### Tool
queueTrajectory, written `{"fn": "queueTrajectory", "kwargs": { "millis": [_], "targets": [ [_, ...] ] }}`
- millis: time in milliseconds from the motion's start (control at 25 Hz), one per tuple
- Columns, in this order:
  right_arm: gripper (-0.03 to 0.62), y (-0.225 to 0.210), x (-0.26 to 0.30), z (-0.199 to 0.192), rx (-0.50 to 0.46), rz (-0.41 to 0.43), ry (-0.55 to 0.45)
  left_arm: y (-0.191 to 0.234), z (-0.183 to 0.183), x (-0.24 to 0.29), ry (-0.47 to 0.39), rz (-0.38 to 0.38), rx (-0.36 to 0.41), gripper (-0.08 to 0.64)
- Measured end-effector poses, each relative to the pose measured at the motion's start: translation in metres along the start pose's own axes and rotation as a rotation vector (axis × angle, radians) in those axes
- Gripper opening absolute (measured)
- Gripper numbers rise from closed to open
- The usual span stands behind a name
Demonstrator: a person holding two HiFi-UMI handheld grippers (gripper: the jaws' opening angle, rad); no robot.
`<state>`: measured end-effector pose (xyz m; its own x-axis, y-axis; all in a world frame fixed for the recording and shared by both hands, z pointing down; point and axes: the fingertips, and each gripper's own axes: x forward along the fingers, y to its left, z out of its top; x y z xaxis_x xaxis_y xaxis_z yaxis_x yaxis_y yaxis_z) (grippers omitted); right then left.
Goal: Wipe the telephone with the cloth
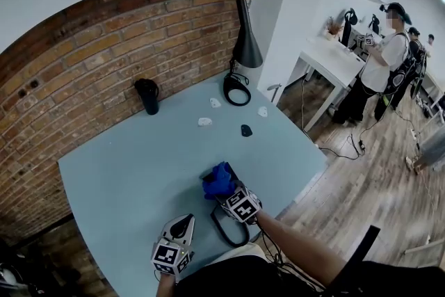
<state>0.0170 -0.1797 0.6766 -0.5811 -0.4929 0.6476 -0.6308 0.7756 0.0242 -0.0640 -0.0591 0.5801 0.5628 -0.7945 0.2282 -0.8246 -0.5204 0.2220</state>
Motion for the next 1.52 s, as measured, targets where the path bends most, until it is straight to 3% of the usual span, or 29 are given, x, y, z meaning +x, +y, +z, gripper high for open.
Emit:
{"fn": "queueTrajectory", "kwargs": {
  "millis": [1520],
  "targets": [
    [0.198,0.028,-0.041,-0.102,0.090,0.001,0.111,-0.007,-0.004,0.003,0.016,-0.031,0.005,0.000]
  ]
}}
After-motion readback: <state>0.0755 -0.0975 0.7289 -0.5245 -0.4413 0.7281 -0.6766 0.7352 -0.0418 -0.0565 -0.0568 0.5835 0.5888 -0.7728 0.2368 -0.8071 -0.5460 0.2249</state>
